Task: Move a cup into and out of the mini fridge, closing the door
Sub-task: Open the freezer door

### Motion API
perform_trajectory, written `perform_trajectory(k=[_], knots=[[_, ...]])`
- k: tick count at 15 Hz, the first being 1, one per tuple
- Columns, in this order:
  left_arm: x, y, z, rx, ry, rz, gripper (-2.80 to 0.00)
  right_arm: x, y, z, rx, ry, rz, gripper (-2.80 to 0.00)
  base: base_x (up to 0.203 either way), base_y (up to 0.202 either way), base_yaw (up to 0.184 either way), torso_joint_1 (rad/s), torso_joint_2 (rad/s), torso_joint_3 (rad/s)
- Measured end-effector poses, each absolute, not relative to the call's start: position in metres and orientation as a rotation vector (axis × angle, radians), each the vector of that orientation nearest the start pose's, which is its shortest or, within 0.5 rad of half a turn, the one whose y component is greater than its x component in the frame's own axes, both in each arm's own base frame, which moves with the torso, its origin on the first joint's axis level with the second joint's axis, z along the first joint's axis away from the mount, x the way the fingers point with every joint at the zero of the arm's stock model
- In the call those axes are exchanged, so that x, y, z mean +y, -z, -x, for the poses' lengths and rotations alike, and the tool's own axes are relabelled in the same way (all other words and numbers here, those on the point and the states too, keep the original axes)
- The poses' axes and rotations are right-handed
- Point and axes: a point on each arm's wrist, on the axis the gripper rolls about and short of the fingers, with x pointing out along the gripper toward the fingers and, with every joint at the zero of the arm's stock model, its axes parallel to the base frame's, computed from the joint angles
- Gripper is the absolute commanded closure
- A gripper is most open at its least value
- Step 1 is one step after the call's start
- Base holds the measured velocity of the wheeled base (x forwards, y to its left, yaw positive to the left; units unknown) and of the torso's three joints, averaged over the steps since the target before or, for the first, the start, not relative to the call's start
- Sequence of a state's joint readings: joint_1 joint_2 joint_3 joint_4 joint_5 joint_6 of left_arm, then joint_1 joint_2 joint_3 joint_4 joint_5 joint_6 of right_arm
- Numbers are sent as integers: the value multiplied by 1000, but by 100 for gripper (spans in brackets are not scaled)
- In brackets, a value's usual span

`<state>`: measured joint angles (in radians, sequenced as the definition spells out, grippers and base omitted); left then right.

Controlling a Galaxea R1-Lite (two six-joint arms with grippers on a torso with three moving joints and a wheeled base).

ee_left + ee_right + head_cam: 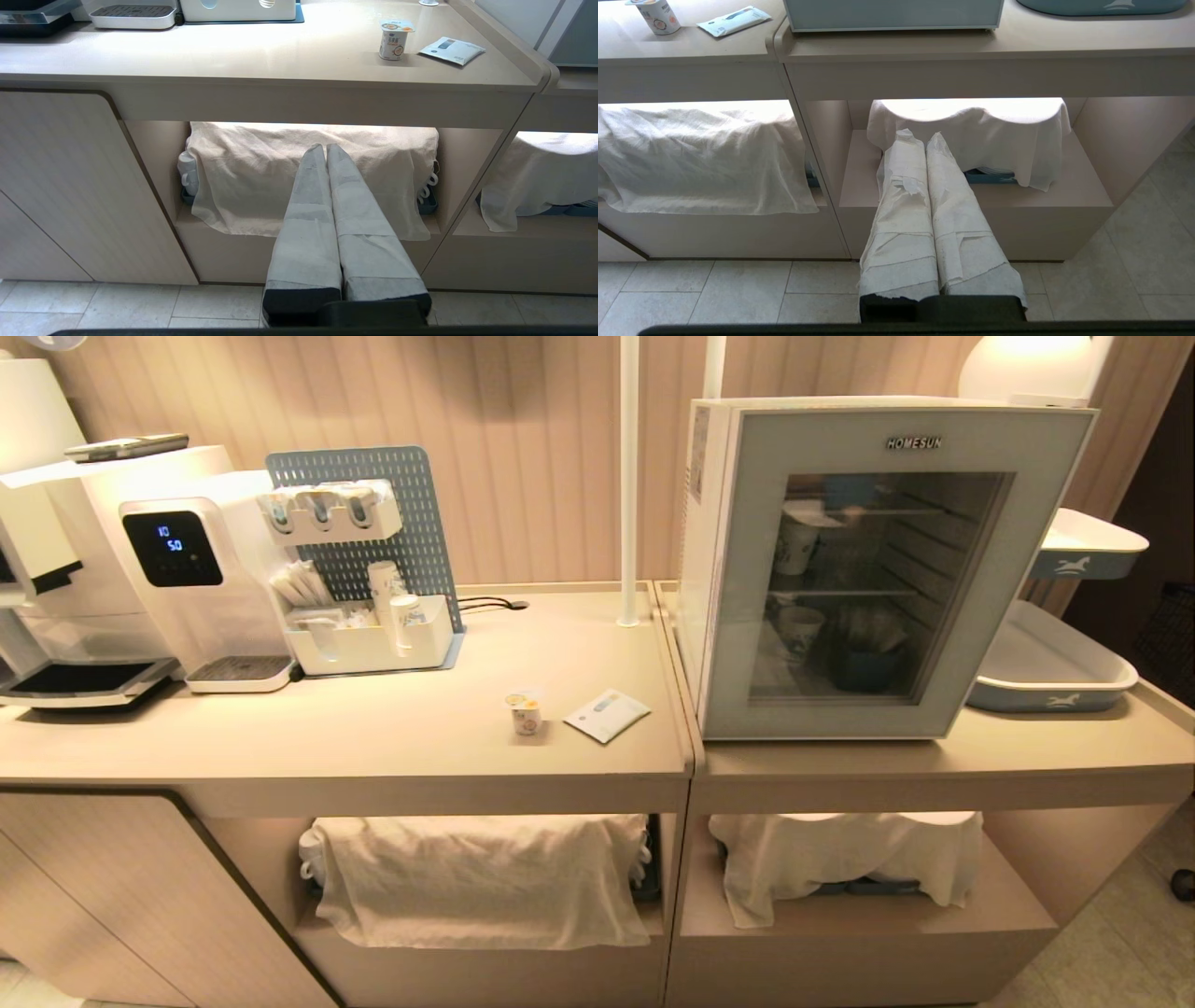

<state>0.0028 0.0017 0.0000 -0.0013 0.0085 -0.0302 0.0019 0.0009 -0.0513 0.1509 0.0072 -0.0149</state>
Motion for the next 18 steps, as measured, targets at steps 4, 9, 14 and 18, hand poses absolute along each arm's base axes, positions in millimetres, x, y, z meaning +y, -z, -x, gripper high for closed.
perform_trajectory(k=[4, 9, 14, 18], knots=[[0, -76, 23, 0, -10, 28, 0, 0, -74, 27, 100, -10, 15, 0, 0, 0, 0, 0, 0, 0], [0, -76, 23, 0, -12, 24, 0, 0, -74, 27, 100, -12, 15, 0, 1, -126, 3, 2, 3, 2], [0, -76, 23, 1, -11, 24, 0, 0, -74, 27, 100, -12, 15, 0, -1, -195, -1, 3, 2, 1], [0, -76, 23, 0, -10, 24, 0, 0, -74, 27, 100, -12, 15, 0, 0, -195, 1, 4, 1, 1]])
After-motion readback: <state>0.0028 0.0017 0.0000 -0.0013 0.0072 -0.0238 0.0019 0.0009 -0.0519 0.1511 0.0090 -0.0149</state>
